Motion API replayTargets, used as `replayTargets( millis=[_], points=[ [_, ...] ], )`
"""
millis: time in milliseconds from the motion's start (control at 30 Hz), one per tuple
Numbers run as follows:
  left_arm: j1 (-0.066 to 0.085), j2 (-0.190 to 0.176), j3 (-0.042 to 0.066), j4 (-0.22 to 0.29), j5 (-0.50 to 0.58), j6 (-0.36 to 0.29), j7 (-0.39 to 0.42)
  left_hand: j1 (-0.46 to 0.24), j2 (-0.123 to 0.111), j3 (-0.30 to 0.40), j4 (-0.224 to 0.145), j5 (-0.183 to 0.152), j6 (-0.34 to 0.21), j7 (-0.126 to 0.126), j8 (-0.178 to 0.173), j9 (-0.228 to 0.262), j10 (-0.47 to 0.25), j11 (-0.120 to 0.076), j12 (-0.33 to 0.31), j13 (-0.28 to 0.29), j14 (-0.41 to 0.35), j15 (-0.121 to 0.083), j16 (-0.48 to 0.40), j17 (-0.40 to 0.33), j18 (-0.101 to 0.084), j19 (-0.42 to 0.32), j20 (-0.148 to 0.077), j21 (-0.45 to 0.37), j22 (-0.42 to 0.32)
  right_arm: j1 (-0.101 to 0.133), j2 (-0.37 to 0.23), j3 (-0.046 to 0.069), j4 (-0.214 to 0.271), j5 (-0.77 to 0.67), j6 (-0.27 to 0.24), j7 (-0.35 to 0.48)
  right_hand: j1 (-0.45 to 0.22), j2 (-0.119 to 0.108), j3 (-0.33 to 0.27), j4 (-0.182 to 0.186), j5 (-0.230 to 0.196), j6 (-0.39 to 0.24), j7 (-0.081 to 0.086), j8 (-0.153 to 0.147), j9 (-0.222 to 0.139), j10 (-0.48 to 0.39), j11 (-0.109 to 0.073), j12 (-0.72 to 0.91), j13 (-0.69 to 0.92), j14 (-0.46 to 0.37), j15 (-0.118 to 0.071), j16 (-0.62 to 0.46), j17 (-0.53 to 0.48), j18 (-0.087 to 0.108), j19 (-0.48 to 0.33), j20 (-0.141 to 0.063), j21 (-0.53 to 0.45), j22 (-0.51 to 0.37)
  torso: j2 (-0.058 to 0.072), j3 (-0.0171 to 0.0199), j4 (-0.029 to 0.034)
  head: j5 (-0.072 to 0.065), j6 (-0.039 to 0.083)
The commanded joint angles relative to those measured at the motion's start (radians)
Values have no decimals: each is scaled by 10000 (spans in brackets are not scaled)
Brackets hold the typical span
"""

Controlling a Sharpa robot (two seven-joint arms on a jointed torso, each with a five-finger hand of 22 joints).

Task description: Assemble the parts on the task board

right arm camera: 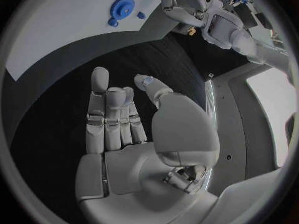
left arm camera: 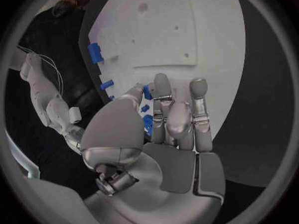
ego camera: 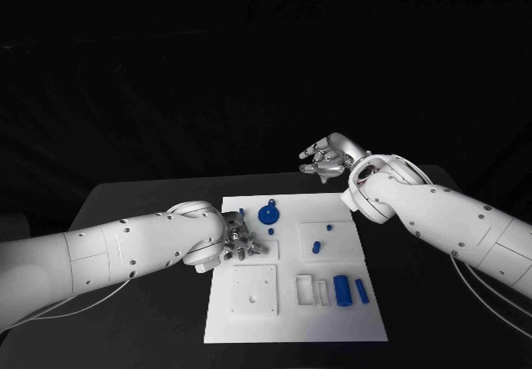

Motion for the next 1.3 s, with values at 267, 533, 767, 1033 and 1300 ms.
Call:
replayTargets(
  millis=[267, 533, 767, 1033, 1300],
  points=[
    [-64, -152, -36, 117, 11, 200, -173, -430, -488, -390, 1390, -324, 95, 34, 1, 16, 501, -20, 68, 4, 2, -69, 95, 74, -78, 124, -56, -122, 154, -33, -17, 4, 8, -59, 36, 28, 23, 44, -59, 15, 52, 4, -2, -38, -11, -26, -5, 52, 6, 23, -26, -31, -5, 87, 306, -38, -54, -25, -3, -2, 4, -31, 16],
    [-55, -339, 103, 318, 48, 13, -183, -508, -602, -471, 1511, -321, 101, 39, -39, 17, 500, -21, 81, -9, 3, -75, 108, 100, -106, 131, -73, -148, 200, -47, -17, 4, -13, -58, 34, 10, 13, 25, -55, 26, 110, 3, 0, -37, -11, -25, -5, 48, 2, 23, -27, -31, -5, 87, 306, -40, -50, -28, -6, 3, 2, 2, 50],
    [-32, -530, 608, 428, 358, 10, -163, -533, -611, -499, 1514, -322, 78, 50, -94, 12, 495, -17, 59, -34, -17, -84, 62, 33, -116, 131, -91, -190, 246, -65, -29, 4, -26, -51, 23, 9, 2, 11, -67, 33, 124, -8, 1, -38, -11, -23, -4, 47, 1, 22, -26, -32, -6, 87, 305, -39, -49, -30, -1, 1, 7, 24, 116],
    [478, -618, 1045, 31, 1041, -139, -32, -204, -560, -499, 1431, -308, -135, 203, -666, -511, 483, 53, -137, -112, -34, -44, -168, -294, -121, 142, -70, -364, 281, -71, -46, 4, -80, -41, 14, 10, -9, 14, -92, 53, 137, -18, 0, -37, -10, -22, -4, 45, -2, 22, -25, -34, -8, 87, 305, -37, -49, -39, 3, 5, -11, 48, 145],
    [957, -296, 1112, -1253, 1435, 260, 51, -33, -415, -433, 1203, -303, -157, 357, -1345, -1743, 473, 129, -152, -86, -38, 0, -168, -295, -100, 161, -31, -473, 359, -71, -65, 4, -74, -38, 8, 3, -9, 14, -92, 53, 137, -18, 0, -37, -10, -22, -4, 45, -2, 22, -25, -34, -8, 87, 305, -37, -49, -39, 48, 16, -24, 62, 262]
  ],
)
